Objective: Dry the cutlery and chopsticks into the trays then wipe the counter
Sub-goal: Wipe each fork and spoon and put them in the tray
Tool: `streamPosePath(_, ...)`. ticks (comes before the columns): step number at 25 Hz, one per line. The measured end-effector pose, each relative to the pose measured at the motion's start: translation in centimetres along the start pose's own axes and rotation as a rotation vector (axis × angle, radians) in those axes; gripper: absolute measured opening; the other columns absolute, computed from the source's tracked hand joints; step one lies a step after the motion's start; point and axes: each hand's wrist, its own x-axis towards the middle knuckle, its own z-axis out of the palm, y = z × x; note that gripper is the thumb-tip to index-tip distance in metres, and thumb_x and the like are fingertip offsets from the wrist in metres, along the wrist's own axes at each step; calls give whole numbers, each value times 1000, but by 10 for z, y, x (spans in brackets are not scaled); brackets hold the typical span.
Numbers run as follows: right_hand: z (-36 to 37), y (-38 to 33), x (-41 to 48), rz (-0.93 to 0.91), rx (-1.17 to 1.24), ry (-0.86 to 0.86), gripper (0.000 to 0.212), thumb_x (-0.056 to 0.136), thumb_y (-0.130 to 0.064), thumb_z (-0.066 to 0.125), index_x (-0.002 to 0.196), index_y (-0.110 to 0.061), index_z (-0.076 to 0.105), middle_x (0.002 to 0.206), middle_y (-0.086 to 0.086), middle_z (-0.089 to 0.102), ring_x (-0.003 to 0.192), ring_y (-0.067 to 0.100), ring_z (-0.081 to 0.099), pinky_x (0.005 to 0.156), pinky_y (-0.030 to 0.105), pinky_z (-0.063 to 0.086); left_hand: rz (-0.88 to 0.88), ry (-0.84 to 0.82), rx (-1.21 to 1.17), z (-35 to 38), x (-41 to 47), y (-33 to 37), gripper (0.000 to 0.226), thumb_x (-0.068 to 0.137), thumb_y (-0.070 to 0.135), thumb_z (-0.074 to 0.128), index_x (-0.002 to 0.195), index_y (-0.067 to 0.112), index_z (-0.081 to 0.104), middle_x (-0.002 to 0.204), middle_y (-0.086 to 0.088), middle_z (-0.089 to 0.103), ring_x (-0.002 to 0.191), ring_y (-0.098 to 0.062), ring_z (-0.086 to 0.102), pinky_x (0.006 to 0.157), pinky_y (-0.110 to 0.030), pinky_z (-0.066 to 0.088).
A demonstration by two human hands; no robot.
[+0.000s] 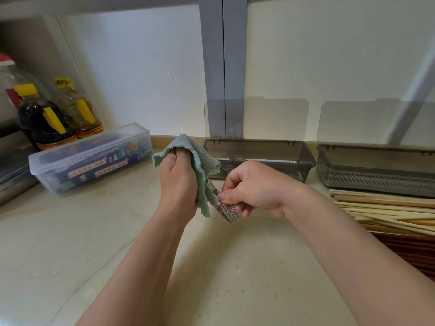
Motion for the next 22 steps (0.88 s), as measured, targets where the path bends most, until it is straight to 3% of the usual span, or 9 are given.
streamPosePath(4,4,-3,-1,-7,41,5,16,90,-6,73,77,-2,65,62,6,57,50,11,52,43,23,48,18,0,32,-1,2,-1,38,104,31,43,68,18,42,59,-5,39,59,-24,37,57,-42,34)
streamPosePath(11,11,-3,0,35,139,63,12,90,-4,73,85,1,63,61,4,58,48,10,52,44,24,48,28,-30,94,3,-8,6,42,107,26,38,68,11,43,51,-2,39,41,-17,38,40,-25,35)
streamPosePath(16,12,-7,2,12,239,132,20,90,5,66,73,-5,62,58,3,54,46,10,49,43,23,47,60,-156,115,7,-14,3,43,107,27,40,75,2,56,56,-10,47,49,-20,44,45,-31,37)
streamPosePath(19,7,-9,3,3,264,181,22,90,9,63,74,-5,67,59,5,59,49,12,54,46,24,51,114,-249,217,9,-20,-2,44,105,22,42,75,-8,54,57,-10,51,52,-20,48,48,-35,40)
streamPosePath(22,-11,-8,-2,39,192,45,10,89,5,68,81,-1,71,68,10,66,59,16,62,56,27,57,160,-298,283,8,-21,-3,36,103,15,44,82,-13,56,64,-13,55,59,-20,51,55,-35,43)
